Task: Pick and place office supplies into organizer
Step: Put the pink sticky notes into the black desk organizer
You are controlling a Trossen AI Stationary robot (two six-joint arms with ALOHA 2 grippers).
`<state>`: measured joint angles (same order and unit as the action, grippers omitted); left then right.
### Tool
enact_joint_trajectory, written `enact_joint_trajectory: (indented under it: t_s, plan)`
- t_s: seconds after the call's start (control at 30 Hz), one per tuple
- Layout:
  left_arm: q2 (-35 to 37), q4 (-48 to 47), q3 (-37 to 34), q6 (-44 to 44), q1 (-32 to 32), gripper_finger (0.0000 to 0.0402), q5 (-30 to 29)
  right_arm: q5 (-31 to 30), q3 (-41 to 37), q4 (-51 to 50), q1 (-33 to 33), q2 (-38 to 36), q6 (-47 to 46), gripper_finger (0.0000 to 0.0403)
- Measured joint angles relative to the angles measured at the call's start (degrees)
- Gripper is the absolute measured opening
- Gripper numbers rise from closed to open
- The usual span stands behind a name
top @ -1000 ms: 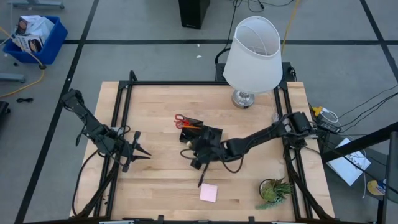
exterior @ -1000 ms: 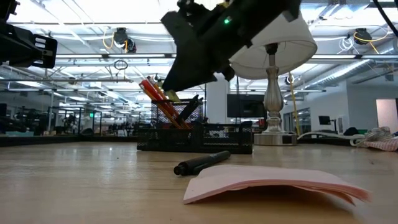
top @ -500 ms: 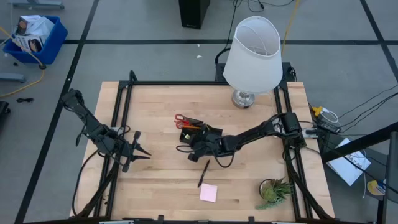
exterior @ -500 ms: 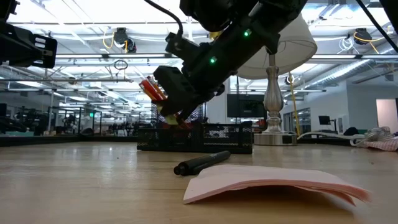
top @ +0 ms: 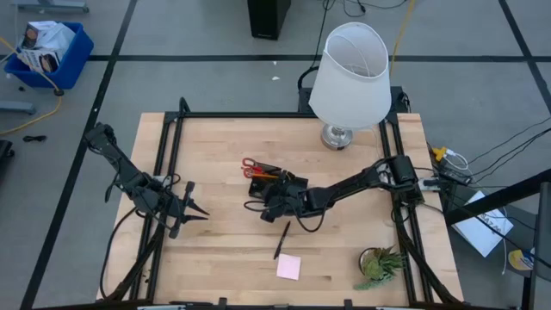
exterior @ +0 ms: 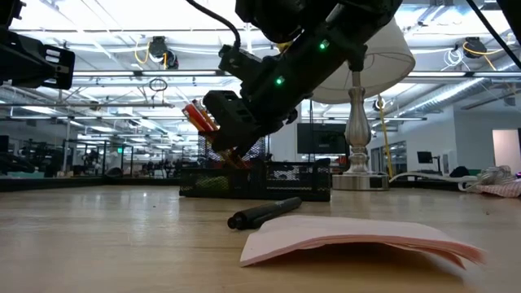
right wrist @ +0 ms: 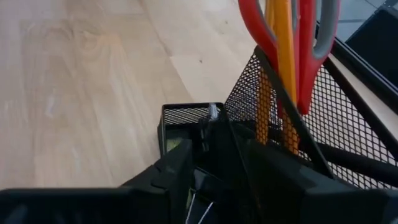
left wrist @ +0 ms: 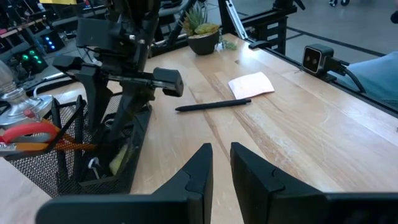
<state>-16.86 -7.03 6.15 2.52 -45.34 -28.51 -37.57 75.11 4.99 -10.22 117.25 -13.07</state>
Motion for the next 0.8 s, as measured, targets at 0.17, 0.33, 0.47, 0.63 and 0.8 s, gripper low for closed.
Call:
enact_joint_trajectory:
  t_s: [0.17,0.33,0.47,0.63,0.8]
  plan:
    - [0.0,0.0,0.0,0.0,0.0,0.0063,0.0,0.0,0.0,0.1,-1.0,-0.3,0.2,0.0169]
    - [0.0,0.0,0.0,0.0,0.0,0.0063,0.0,1.7,0.0,-2.4,-5.3,-1.4,-0.2,0.0169]
    - [0.0,0.2,0.0,0.0,0.0,0.0063,0.0,2.2,0.0,-4.4,-10.0,-1.6,-3.6,0.0167]
    - [0.0,0.4,0.0,0.0,0.0,0.0063,0.0,4.7,0.0,-4.9,-16.4,-1.8,-7.9,0.0169]
    - [0.0,0.4,0.0,0.0,0.0,0.0063,0.0,3.4,0.0,-6.7,-22.9,-1.8,-11.5,0.0169]
